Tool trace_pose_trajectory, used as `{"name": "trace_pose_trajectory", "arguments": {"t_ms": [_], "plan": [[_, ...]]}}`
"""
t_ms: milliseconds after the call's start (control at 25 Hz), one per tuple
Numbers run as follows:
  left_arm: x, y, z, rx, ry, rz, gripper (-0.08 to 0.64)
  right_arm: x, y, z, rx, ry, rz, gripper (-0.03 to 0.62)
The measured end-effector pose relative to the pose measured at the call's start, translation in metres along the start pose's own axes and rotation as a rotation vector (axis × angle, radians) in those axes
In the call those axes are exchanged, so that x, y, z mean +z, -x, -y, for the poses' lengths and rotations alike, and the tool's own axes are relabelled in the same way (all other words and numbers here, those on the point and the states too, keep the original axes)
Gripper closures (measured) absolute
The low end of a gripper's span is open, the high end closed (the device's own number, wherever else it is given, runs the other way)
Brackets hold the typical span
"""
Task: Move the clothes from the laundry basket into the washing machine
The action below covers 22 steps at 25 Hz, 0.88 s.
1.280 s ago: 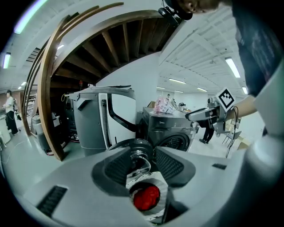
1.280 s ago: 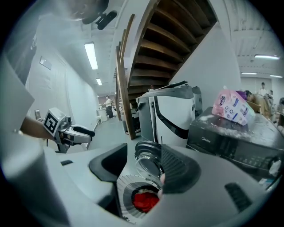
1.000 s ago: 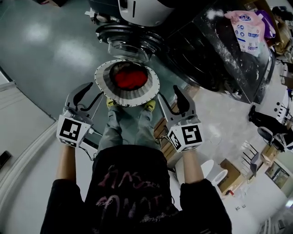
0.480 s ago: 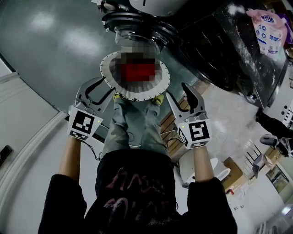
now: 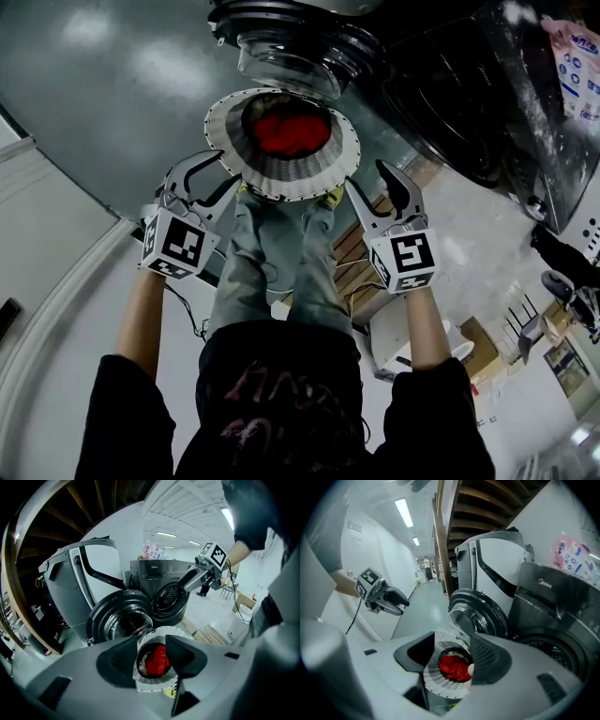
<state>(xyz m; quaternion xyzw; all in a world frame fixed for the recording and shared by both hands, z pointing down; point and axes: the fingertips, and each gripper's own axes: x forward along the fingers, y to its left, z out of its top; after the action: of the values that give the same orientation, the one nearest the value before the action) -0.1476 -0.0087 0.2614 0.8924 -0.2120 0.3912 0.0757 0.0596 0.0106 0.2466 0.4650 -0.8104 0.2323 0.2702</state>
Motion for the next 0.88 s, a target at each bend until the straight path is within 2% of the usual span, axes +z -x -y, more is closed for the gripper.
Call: {"name": "trace_pose_trajectory", "arguments": {"t_ms": [240,520,680,800,880], "plan": [[-0.037,-0.040,0.003,-0.038,-0.028,-0.062,0.357,-0.048,-0.036,-0.001,0.030,0.048,-0.097,0.351],[-0.070,-0.081,0.013,-0.095,-0.083,-0.121,0.347,-0.093,-0.076,0.000,0.076,0.075,-0.162,0.347],[-0.088,-0.102,0.013,-0.109,-0.070,-0.139,0.344,-0.110,-0.096,-0.001,0.100,0.112,-0.190,0.345],[-0.099,-0.117,0.013,-0.111,-0.047,-0.139,0.344,-0.125,-0.109,-0.001,0.116,0.103,-0.211,0.331],[-0.109,-0.130,0.010,-0.116,-0.057,-0.150,0.342,-0.135,-0.123,0.001,0.117,0.104,-0.227,0.333]]}}
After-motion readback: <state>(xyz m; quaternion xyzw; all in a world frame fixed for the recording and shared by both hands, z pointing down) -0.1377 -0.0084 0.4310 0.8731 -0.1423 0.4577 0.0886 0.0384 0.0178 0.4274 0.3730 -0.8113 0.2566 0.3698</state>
